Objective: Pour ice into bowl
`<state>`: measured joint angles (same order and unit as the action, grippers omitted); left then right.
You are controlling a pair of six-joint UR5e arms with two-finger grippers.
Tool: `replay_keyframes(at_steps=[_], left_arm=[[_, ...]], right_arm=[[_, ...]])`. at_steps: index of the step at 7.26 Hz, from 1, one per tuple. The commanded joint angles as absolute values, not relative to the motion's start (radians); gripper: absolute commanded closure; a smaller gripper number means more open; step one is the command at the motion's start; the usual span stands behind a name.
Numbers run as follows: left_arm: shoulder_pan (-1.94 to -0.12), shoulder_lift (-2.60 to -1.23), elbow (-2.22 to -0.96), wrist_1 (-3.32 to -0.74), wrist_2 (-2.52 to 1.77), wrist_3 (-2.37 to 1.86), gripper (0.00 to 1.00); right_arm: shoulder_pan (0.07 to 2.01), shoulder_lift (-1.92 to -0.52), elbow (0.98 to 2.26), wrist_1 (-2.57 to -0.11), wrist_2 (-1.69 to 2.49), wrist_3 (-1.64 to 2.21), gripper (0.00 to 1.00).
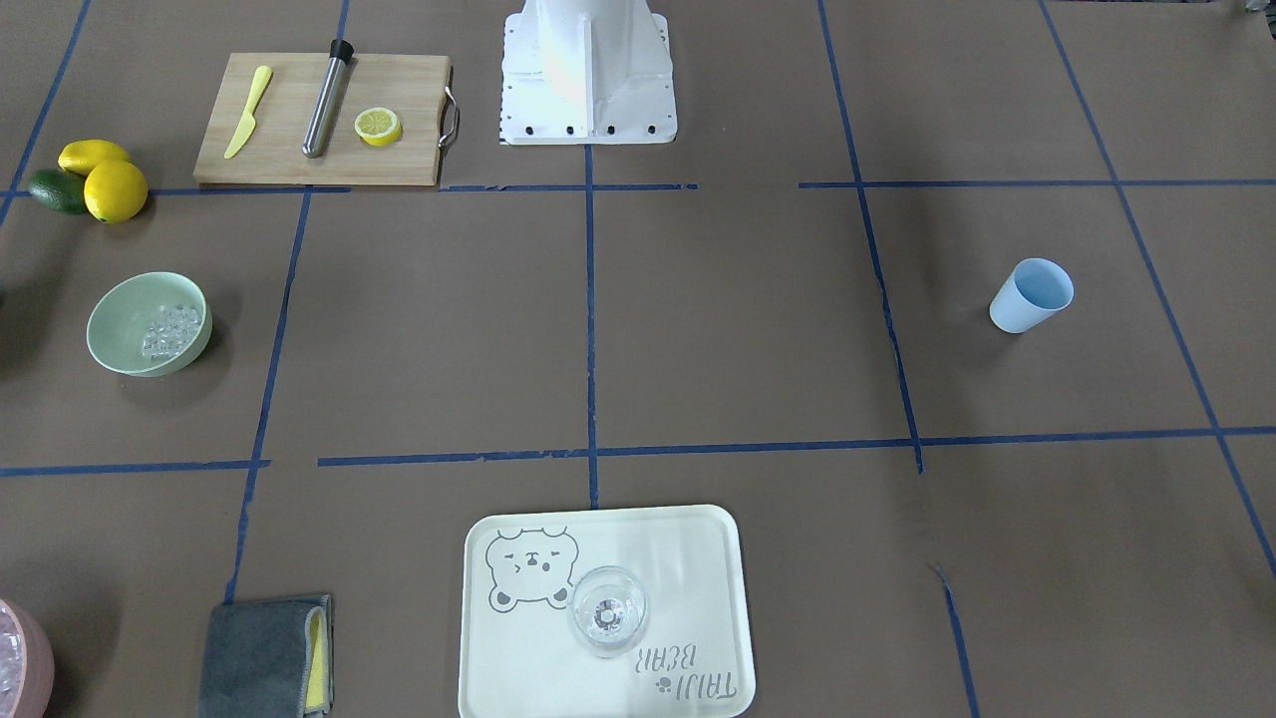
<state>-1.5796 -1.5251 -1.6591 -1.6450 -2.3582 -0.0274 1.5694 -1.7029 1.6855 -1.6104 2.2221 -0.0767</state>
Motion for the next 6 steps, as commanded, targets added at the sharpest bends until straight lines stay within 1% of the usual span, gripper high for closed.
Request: replay_keyframes(at_steps=[1, 6], left_arm=[[-1.578, -1.514, -1.658, -1.644, -2.359, -0.028, 0.0], [-1.577, -1.503, -1.657, -1.644, -2.361, -0.026, 0.0]], right_arm=[[1.569, -1.706, 1.686, -1.609, 2.223, -0.077, 0.0], [1.569, -1.71, 1.687, -1.608, 2.223, -0.084, 0.0]])
